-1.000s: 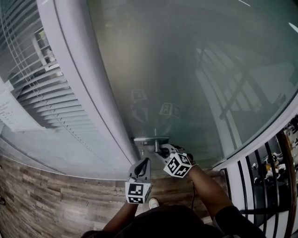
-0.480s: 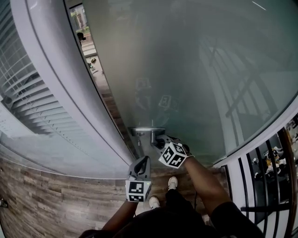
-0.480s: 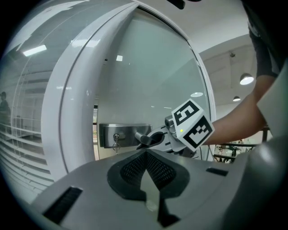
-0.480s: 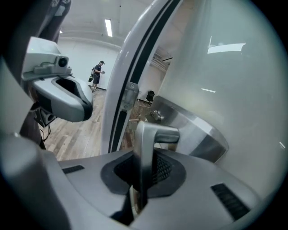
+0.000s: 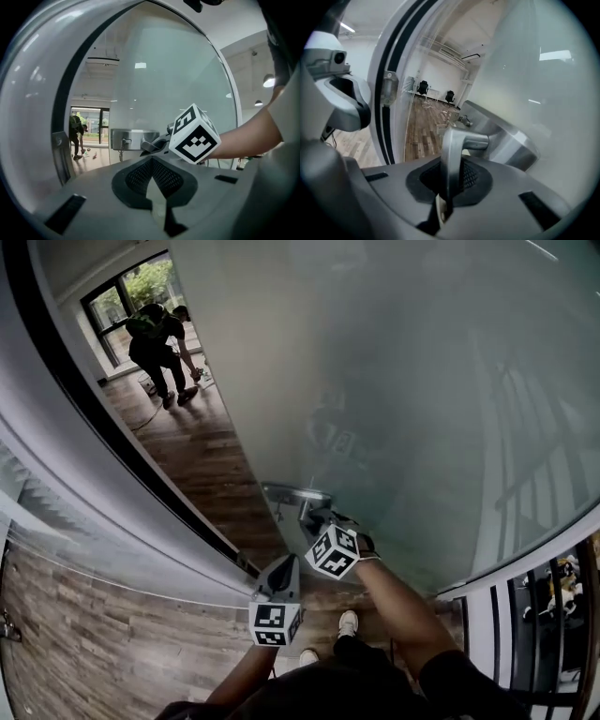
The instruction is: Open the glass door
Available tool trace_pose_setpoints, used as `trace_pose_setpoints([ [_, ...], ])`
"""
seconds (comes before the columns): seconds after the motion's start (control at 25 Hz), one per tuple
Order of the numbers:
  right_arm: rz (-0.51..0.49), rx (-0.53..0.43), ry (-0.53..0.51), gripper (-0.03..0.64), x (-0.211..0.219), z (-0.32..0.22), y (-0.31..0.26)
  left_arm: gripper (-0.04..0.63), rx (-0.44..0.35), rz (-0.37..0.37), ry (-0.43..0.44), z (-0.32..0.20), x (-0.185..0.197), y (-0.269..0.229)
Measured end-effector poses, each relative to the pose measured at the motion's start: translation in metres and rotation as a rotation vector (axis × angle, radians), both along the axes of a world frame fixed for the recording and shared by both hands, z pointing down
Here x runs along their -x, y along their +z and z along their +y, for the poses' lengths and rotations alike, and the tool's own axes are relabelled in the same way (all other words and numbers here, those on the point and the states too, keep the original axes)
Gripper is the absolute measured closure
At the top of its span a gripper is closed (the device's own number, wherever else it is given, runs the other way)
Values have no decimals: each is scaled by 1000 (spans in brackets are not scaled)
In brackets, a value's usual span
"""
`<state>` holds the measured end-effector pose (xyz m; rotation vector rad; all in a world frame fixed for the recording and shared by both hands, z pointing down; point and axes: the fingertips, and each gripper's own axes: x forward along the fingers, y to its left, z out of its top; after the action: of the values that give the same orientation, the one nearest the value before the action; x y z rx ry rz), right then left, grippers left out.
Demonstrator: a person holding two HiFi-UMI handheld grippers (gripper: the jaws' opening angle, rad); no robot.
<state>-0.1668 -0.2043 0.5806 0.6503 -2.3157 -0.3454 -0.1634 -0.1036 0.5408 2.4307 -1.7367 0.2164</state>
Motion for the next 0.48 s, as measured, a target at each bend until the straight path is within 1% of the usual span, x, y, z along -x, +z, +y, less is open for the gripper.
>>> trace_pose_setpoints([
  [0.08,2,23,10,596,-4,-11,1,594,-11,-11,-29,-12,-1,-3],
  [0.2,-3,51,18,599,-18,-49,-5,594,-20,-21,-75,-49,-15,-15],
  [0.32,-7,84,35,600,-27,-89,0,594,29,-19,-102,-79,-27,-13],
  [0.36,-9,96,42,600,-28,-100,5,594,35,-22,-111,-87,-27,-10],
  [0.48,-14,127,65,600,-31,-129,15,594,3,-29,-141,-108,-23,-8],
])
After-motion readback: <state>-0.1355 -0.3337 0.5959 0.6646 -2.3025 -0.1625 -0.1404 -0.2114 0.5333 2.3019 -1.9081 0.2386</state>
